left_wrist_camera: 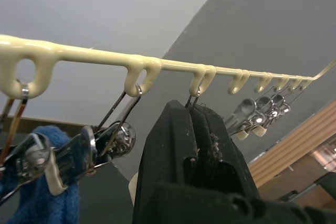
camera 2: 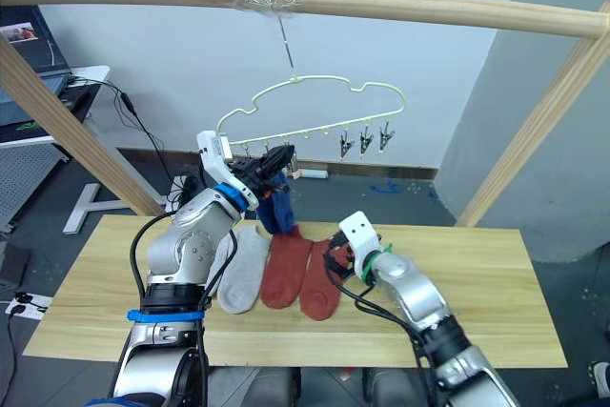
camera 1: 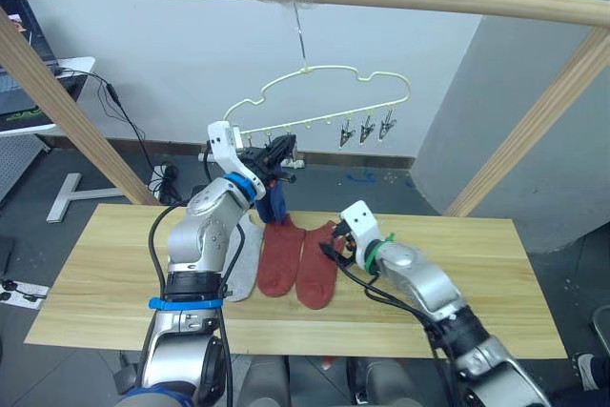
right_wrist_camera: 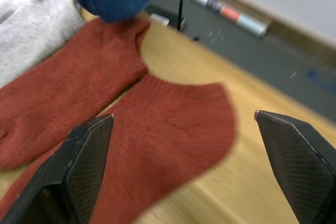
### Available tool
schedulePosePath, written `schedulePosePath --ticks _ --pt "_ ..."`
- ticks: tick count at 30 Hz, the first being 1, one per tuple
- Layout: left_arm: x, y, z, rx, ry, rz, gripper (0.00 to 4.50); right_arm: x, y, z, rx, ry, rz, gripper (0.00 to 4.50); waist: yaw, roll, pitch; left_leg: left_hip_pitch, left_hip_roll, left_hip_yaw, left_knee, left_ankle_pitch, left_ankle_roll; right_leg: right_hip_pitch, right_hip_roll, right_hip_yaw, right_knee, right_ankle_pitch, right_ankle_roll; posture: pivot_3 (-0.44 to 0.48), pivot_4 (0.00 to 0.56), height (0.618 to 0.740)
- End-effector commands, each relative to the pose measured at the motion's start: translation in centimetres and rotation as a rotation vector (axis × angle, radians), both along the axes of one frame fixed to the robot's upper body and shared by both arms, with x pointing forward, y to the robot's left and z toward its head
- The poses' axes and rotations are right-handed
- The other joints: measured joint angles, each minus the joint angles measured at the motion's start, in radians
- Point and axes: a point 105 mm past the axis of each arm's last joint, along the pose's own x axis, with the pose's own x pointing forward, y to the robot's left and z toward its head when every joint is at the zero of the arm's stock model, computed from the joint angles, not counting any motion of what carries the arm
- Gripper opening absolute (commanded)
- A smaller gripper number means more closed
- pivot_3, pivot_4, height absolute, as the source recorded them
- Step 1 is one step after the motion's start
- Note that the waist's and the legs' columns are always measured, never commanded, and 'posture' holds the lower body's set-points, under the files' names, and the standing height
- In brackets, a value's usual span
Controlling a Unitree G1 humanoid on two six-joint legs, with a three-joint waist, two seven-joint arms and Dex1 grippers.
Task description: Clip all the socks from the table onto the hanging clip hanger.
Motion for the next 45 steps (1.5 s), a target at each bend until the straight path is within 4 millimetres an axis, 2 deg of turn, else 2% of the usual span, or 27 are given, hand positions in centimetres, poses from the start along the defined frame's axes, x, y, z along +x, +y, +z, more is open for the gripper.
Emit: schedulePosePath --ticks 1,4,7,10,14,20,21,24,28,32,35,39,45 --pt "-0.4 -0.1 1.1 0.006 -0.029 -0.022 0.01 0.7 0.9 -1.3 0.012 0.035 -0.023 4.5 0.0 0.0 0.0 0.0 0.0 0.0 0.0 0.0 0.0 0.0 0.0 0.0 0.0 0.0 0.0 0.179 0.176 0.74" --pt "-0.7 0.1 1.1 0.009 -0.026 -0.021 0.01 0.6 2.1 -1.8 0.035 0.08 -0.024 4.5 0.001 0.0 0.0 -0.001 0.0 0.0 0.0 0.0 0.0 0.0 0.0 0.0 -0.001 0.0 0.0 0.189 0.177 0.74" --pt "-0.8 0.3 0.9 0.014 -0.023 -0.014 0.01 -0.1 2.5 -3.1 -0.001 0.123 -0.009 4.5 0.002 0.0 0.0 -0.001 0.0 0.0 0.0 0.0 0.0 0.0 0.0 0.0 -0.001 0.0 0.0 0.196 0.175 0.74" --pt "-0.8 0.3 0.9 0.015 -0.023 -0.009 0.0 -0.9 1.9 -4.7 -0.075 0.136 0.016 3.62 0.002 0.0 0.0 0.0 0.0 0.0 0.0 0.0 0.0 0.0 0.0 0.0 0.0 0.0 0.0 0.202 0.174 0.74" --pt "-0.8 0.3 0.9 0.016 -0.022 -0.009 0.0 -1.7 0.3 -6.2 -0.212 0.086 0.1 2.19 0.002 0.0 0.0 0.0 0.0 0.0 0.0 0.0 0.0 0.0 0.0 0.0 0.0 0.0 0.0 0.198 0.175 0.74" --pt "-0.6 0.3 0.6 0.019 -0.015 -0.013 0.0 -2.7 -2.5 -6.4 -0.284 0.041 0.17 0.17 0.003 0.0 0.0 0.002 0.0 0.0 -0.001 0.0 0.0 0.002 -0.001 0.001 -0.001 -0.001 0.001 0.189 0.174 0.74" --pt "-0.6 0.3 0.5 0.019 -0.013 -0.016 0.0 -2.8 -2.8 -6.2 -0.288 0.034 0.175 0.04 0.004 0.0 0.0 0.003 -0.001 0.001 -0.001 0.0 0.0 0.003 -0.001 0.001 -0.001 -0.001 0.002 0.189 0.174 0.74" --pt "-0.7 0.1 0.3 0.01 0.006 -0.039 0.0 -2.9 -3.4 -4.7 -0.291 -0.047 0.221 0.04 0.005 0.0 0.0 0.003 -0.001 0.001 0.0 0.0 0.0 0.003 -0.001 0.001 -0.001 -0.002 0.004 0.186 0.174 0.74" --pt "-1.3 -0.1 -0.2 -0.122 0.146 -0.124 0.0 -3.0 -3.9 -0.1 -0.312 -0.284 0.335 0.04 0.004 0.0 0.0 0.003 -0.002 0.001 -0.001 0.0 0.0 0.003 -0.002 0.001 -0.001 -0.003 0.005 0.18 0.174 0.74" --pt "-1.9 0.1 -0.3 -0.261 0.295 -0.198 0.0 -3.1 -4.7 4.3 -0.44 -0.544 0.45 0.04 -0.004 0.0 0.0 0.003 -0.002 0.0 -0.001 0.0 0.0 0.003 -0.002 0.002 -0.001 -0.003 0.006 0.172 0.173 0.74" --pt "-2.0 0.3 -0.3 -0.31 0.357 -0.214 0.0 -2.9 -4.8 6.5 -0.496 -0.663 0.466 0.04 -0.004 0.0 0.0 0.004 -0.001 -0.001 -0.001 0.0 0.0 0.003 -0.001 0.001 -0.001 -0.003 0.006 0.167 0.172 0.74" --pt "-1.7 0.1 0.8 -0.412 0.38 -0.232 0.0 -2.8 -2.8 10.1 -0.499 -0.828 0.501 0.04 -0.002 0.0 0.0 0.003 -0.002 -0.001 -0.001 0.0 0.0 0.003 -0.001 0.001 -0.001 -0.003 0.006 0.16 0.173 0.74" --pt "-2.0 -0.6 1.1 -0.412 0.382 -0.247 0.0 -2.5 -0.8 11.7 -0.46 -0.883 0.496 0.04 0.002 0.0 0.0 0.003 -0.002 -0.001 -0.001 0.001 -0.002 0.003 -0.002 0.001 -0.001 -0.001 0.002 0.157 0.171 0.74"
